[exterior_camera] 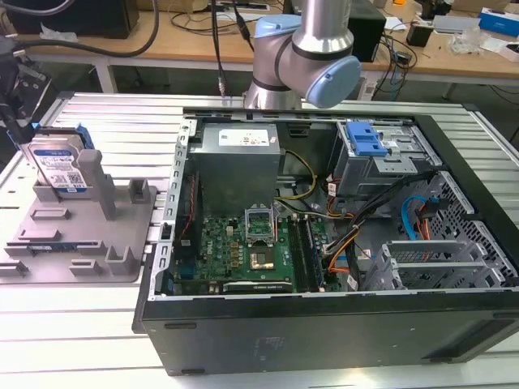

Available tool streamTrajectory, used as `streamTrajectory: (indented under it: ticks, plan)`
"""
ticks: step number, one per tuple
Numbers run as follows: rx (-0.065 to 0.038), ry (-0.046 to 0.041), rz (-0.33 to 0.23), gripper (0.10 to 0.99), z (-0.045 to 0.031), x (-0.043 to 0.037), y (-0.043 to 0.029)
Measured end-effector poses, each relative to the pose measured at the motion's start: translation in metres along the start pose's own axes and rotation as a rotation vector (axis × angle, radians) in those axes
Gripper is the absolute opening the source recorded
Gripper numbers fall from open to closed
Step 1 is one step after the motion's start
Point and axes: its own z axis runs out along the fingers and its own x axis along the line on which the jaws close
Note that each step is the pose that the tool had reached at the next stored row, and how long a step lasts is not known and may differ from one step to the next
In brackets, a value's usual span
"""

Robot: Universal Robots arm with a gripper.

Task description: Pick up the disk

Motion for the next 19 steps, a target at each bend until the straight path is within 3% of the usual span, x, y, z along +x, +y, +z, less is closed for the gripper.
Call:
streamTrajectory:
  ticks: [4, 8, 11, 12, 13, 17, 19]
  plan:
    - [0.0, 0.0, 0.0, 0.106, 0.0005, 0.005, 0.0122]
    - [0.0, 0.0, 0.0, 0.106, 0.0012, 0.0099, 0.0301]
    - [0.0, 0.0001, 0.0, 0.106, 0.002, 0.0136, 0.0472]
    - [0.0, 0.0, -0.003, 0.106, 0.0028, 0.018, 0.0617]
    - [0.001, 0.0005, -0.012, 0.106, 0.003, 0.0201, 0.068]
    - [0.005, 0.0022, -0.052, 0.106, 0.0032, 0.0213, 0.0725]
    - [0.007, 0.0028, -0.064, 0.106, 0.0034, 0.0262, 0.0725]
